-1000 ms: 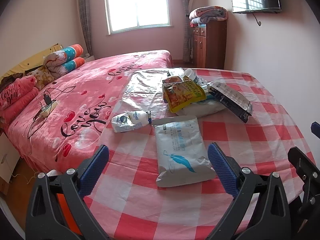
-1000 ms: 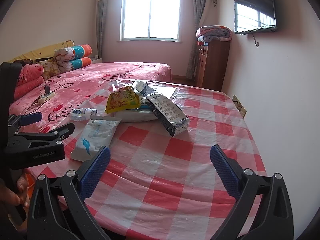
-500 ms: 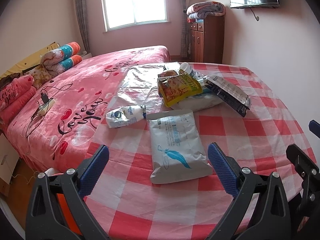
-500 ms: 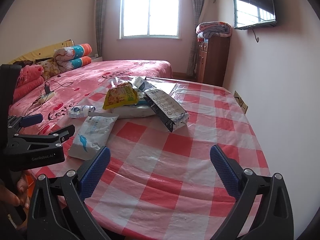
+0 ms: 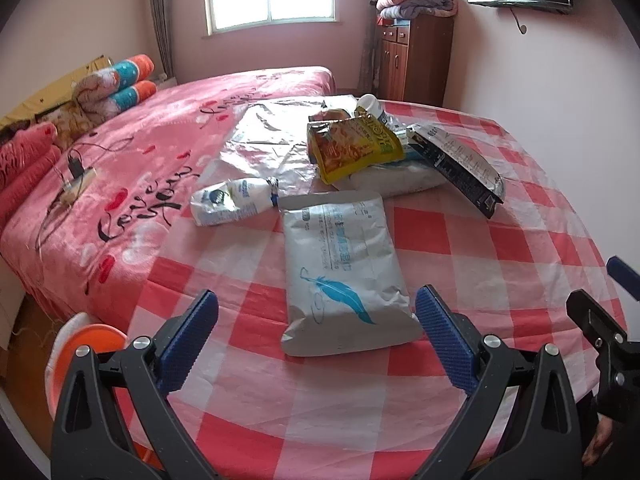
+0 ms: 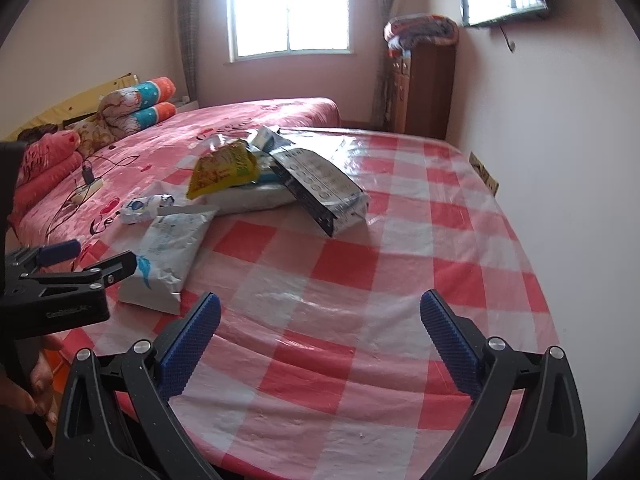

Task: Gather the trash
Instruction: 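Move the left tool toward the white MAGICDAY yogurt bottle, then close the left tool around the white MAGICDAY yogurt bottle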

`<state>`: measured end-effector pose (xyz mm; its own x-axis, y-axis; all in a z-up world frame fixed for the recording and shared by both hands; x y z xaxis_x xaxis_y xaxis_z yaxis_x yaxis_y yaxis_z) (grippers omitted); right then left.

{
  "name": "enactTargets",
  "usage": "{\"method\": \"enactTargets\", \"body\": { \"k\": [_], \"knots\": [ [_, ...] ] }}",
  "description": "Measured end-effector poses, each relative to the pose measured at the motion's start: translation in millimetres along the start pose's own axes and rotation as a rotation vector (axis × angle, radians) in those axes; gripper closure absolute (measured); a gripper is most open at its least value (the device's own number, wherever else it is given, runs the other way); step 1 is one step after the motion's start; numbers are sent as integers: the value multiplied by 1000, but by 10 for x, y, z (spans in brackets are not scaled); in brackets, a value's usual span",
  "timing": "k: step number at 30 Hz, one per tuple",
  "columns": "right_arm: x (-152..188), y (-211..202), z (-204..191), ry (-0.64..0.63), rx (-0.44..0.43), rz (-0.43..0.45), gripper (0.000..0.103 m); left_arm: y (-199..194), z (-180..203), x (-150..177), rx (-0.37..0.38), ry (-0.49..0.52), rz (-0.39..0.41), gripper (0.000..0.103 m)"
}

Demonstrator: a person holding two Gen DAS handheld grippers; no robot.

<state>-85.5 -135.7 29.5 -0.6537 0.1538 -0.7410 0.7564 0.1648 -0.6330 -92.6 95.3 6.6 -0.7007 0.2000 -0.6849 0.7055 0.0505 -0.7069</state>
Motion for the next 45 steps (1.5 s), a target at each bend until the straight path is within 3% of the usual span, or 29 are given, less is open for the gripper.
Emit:
{"method": "enactTargets", "body": {
  "k": [13, 19, 23, 32, 35, 39, 45],
  "knots": [
    [40, 163, 188, 87, -61, -77, 4, 179, 4, 36, 48, -10, -53, 4],
    [103, 210, 92, 85, -133, -121, 4, 247, -512, -4, 16, -84, -54, 4],
    [147, 273, -44, 76, -186, -165, 4, 446, -855, -22, 7, -158, -104, 4],
    [312, 445, -358, -2, -215, -240, 4, 837, -1361, -243, -9, -296, -85, 4],
    [320, 511, -411, -4, -220, -263, 4, 974, -1351, -351, 20, -272, -87, 4],
    [323, 575, -557, 6, -267, -307, 4, 1117, -1300, -436, 5, -205, -117, 4],
    [304, 641, -1000, -56, -337, -341, 4, 1252, -1176, -459, 93, -197, -137, 4]
  ]
}}
Point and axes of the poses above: each gripper's, at about its wrist camera, not at the fingertips, and y roughly the way its jaws point, z to its right, x to its underside, the point moved 6 cm from there along y, roughly the way its jaws point, and after that the axes turned 13 degrees about y, right-handed, at the moved point
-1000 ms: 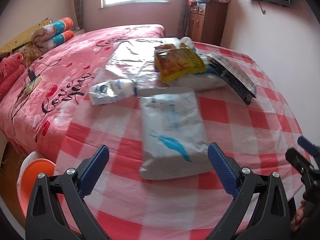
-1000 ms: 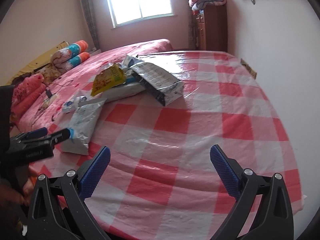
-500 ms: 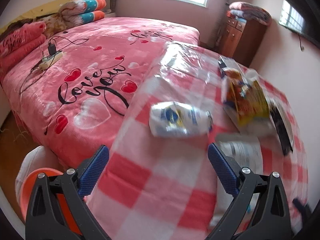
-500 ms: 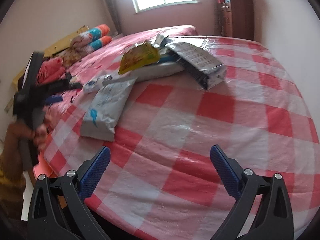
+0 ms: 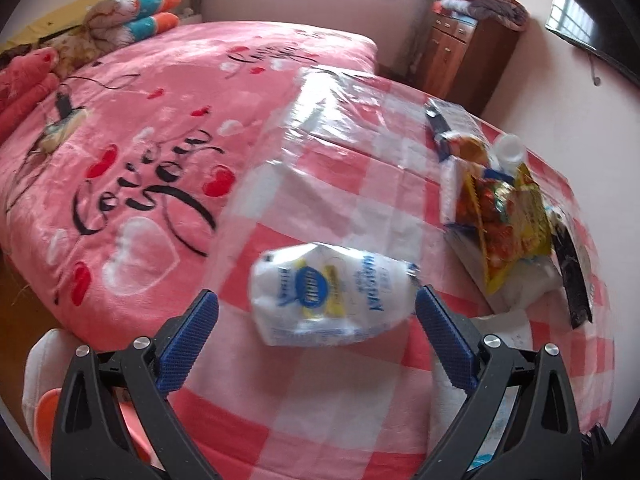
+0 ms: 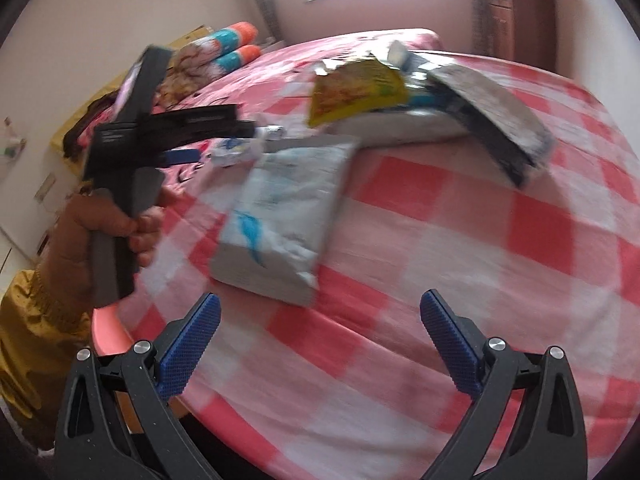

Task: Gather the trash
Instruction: 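Close the left tool around the white MAGICDAY yogurt bottle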

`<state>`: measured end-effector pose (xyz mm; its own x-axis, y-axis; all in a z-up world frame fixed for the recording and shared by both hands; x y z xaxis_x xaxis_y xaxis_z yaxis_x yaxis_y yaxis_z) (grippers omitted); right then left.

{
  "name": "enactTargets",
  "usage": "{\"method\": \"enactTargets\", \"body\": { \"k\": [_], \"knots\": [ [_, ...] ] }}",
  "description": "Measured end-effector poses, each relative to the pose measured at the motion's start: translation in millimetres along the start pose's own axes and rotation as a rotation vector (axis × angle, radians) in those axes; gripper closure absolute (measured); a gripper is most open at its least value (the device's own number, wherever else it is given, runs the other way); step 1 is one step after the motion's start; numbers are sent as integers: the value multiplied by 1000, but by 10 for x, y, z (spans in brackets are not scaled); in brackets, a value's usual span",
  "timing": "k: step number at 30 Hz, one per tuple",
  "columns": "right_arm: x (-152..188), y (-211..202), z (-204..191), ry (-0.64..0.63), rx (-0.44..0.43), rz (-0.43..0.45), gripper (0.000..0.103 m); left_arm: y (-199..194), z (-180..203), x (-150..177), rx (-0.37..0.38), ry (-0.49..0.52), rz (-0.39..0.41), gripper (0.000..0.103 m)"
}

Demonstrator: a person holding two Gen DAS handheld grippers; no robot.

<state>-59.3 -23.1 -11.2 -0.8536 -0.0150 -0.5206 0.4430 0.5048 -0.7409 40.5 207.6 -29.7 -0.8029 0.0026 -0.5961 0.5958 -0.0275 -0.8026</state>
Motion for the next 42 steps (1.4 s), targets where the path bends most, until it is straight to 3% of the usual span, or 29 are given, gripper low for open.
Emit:
{"method": "enactTargets", "body": {
  "k": [6, 16, 19, 22, 28, 39, 42],
  "knots": [
    [-84, 141, -158, -18, -1, -3, 4, 53, 253, 71, 98, 38, -25, 4],
    [-134, 122, 198, 79, 69, 20, 4, -76, 969, 184, 255, 190, -34, 4],
    [-148, 94, 224, 97, 48, 17, 4, -230, 905, 136, 191, 214, 13, 4],
    [-144, 106, 150, 97, 15, 4, 4, -373, 623, 20, 111, 166, 62, 4],
    [-191, 206, -106, 34, -18, -4, 4, -192, 217, -131, -43, 174, 37, 4],
    [-485, 518, -304, 23, -19, 3, 4, 167, 268, -338, -81, 303, -6, 4],
    [-532, 610, -264, 37, -4, -2, 4, 234, 269, -327, -83, 310, -24, 13]
  ]
}}
Point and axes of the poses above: each gripper's, at about its wrist camera, not at the fingertips, and y roughly the way its jaws point, z to its right, x to its underside, the point moved 6 cm from there along y, roughly the way its jaws point, and after that the axes turned 13 degrees about y, right-handed, at the moved point
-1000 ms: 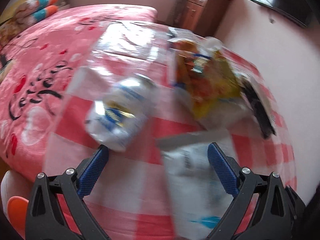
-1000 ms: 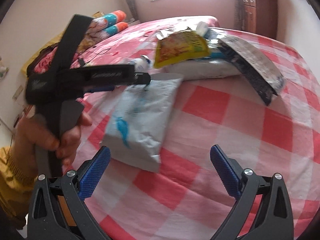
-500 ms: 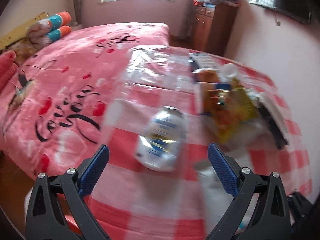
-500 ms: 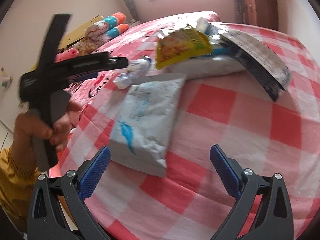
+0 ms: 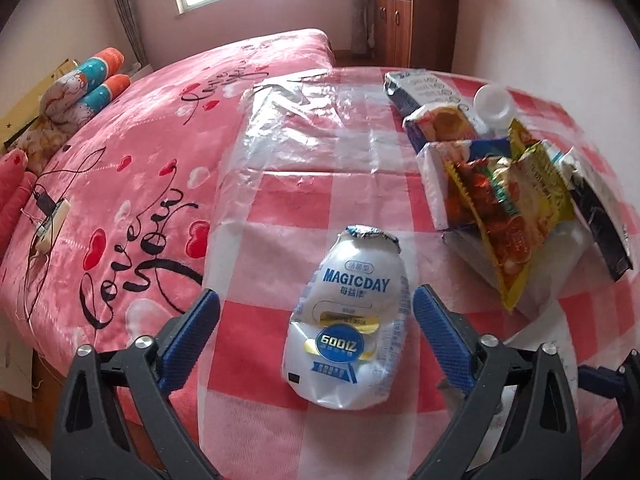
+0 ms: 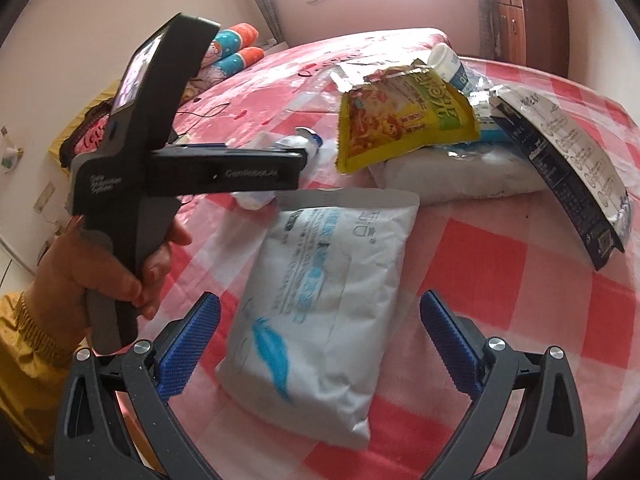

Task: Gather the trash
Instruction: 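Close the left tool around the white MAGICDAY yogurt bottle, then grasp the white feather-print wipes pack with the right tool while the left tool holds the bottle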

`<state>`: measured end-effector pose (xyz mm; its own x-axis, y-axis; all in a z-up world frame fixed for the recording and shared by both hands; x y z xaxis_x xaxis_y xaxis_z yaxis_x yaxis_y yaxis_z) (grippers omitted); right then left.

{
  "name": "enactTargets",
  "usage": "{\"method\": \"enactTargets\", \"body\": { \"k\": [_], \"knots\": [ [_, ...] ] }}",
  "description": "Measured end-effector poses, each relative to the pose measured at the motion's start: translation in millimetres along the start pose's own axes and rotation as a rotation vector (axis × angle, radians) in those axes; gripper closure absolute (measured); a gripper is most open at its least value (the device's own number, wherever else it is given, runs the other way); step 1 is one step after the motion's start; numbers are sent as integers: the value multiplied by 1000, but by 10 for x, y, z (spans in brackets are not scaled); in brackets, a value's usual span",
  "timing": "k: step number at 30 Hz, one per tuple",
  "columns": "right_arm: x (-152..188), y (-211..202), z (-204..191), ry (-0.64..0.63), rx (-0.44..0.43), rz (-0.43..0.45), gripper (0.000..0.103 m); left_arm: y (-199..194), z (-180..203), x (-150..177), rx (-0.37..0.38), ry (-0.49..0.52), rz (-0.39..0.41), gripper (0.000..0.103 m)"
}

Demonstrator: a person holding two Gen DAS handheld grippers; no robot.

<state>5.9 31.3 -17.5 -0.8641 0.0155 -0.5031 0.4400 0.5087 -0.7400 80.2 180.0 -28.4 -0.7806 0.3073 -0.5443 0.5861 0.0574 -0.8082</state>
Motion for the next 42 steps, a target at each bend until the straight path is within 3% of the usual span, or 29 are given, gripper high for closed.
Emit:
{"method": "enactTargets", "body": {
  "k": [2, 5, 11, 15, 17, 20, 31, 42],
  "knots": [
    [-12, 15, 15, 4, -4, 6, 4, 48, 8, 25, 10, -8, -13, 23],
    [-24, 49, -3, -10, -3, 7, 4, 62, -6, 44, 21, -37, 0, 26],
    [-19, 105, -101, -74, 35, 11, 4, 34, 43, 74, 36, -69, 24, 41],
    [-2, 149, -185, -124, 80, 8, 6, 13, 19, 115, 29, -112, 24, 41],
    [11, 160, -190, -147, 104, 9, 12, -19, 6, 142, 30, -133, 30, 41],
    [34, 139, -187, -166, 100, 12, 19, -116, -5, 190, 32, -157, 46, 41],
    [105, -60, 85, -152, 69, 16, 23, -478, 68, 456, 74, -214, 84, 41],
    [213, -342, 250, -114, 52, 29, 32, -670, 419, 715, 117, -202, 87, 41]
  ]
}}
Point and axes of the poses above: each gripper's, at about its wrist camera, not at the fingertips, and y roughly the way its jaws point, z to its right, x to its underside, the point moved 6 cm from there along y, roughly the way its jaws point, and after that the axes turned 13 degrees about y, right-handed, at the moved point
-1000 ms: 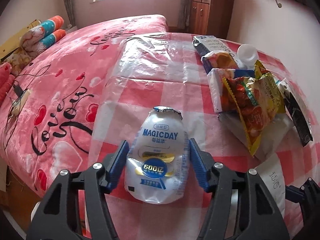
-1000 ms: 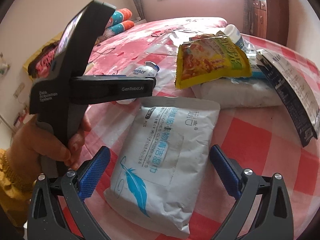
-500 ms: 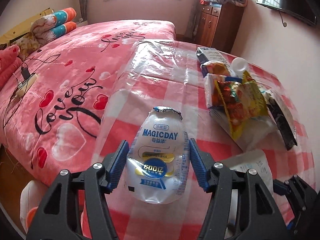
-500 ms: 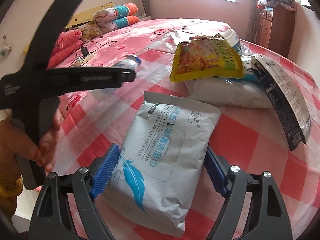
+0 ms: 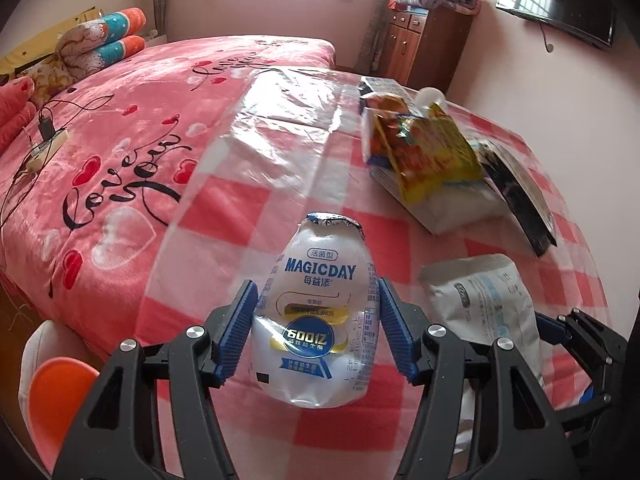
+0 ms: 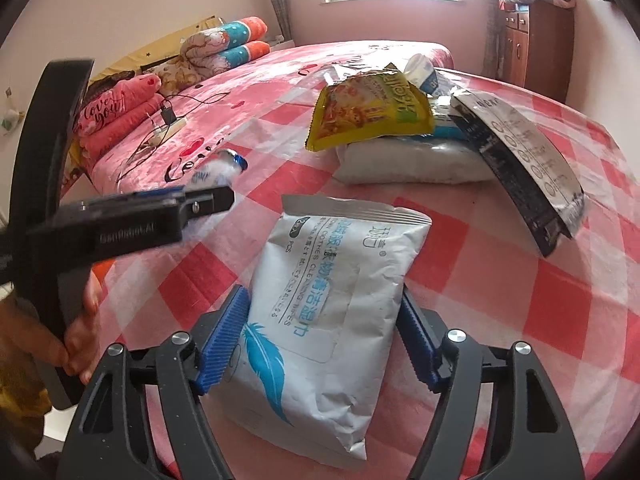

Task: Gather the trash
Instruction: 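Grasp the white feather-print wipes pack with the right tool while the left tool holds the bottle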

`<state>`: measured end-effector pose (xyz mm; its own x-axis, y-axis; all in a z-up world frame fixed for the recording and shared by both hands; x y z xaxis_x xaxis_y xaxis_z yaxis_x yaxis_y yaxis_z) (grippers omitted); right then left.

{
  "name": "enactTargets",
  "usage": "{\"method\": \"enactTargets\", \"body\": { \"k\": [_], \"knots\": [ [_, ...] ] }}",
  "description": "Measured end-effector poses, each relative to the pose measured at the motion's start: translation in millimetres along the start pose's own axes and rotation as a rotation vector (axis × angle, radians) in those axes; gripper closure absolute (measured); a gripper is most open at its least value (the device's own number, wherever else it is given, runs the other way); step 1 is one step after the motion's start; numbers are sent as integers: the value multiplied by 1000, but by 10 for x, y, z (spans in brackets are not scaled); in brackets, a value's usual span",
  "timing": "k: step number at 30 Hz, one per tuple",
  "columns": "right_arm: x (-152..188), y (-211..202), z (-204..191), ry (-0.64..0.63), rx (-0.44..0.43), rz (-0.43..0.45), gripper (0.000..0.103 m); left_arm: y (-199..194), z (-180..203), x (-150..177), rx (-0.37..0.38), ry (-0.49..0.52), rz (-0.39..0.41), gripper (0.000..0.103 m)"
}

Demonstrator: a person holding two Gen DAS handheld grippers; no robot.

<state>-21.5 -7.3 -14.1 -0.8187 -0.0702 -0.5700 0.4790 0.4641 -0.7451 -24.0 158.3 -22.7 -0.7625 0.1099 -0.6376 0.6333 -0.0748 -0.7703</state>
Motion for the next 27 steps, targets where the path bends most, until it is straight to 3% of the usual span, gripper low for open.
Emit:
{"method": "enactTargets", "body": {
  "k": [10, 12, 14, 20, 24, 26, 27],
  "knots": [
    [63, -75, 88, 56, -10, -32, 31, -131, 144, 113, 20, -8, 12, 41],
    [64, -75, 94, 76, -12, -44, 27, -163, 150, 146, 13, -9, 14, 41],
    [66, -91, 77, 93, -23, -43, 14, -188, 154, 166, 10, -11, 18, 41],
    [108, -6, -42, 55, 25, -24, 7, -248, 119, 246, 3, -30, 20, 41],
    [118, 41, -86, 21, 69, -9, 8, -242, 104, 319, 5, -38, 8, 41],
    [127, 37, -91, -2, 88, 3, 22, -231, 97, 362, 12, -44, 1, 41],
    [134, 34, -97, -18, 93, 6, 23, -228, 97, 375, 13, -45, -1, 41]
  ]
}}
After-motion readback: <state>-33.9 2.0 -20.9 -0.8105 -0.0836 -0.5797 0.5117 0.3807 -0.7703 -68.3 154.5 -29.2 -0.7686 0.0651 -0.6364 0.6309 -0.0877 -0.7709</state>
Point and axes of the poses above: each gripper's, at about its wrist camera, not at the fingertips, and y roughly the way its jaws point, z to its right, x to its underside, the point moved 6 cm from there along y, roughly the way its jaws point, and after that the axes turned 13 degrees about y, right-handed, at the moved point
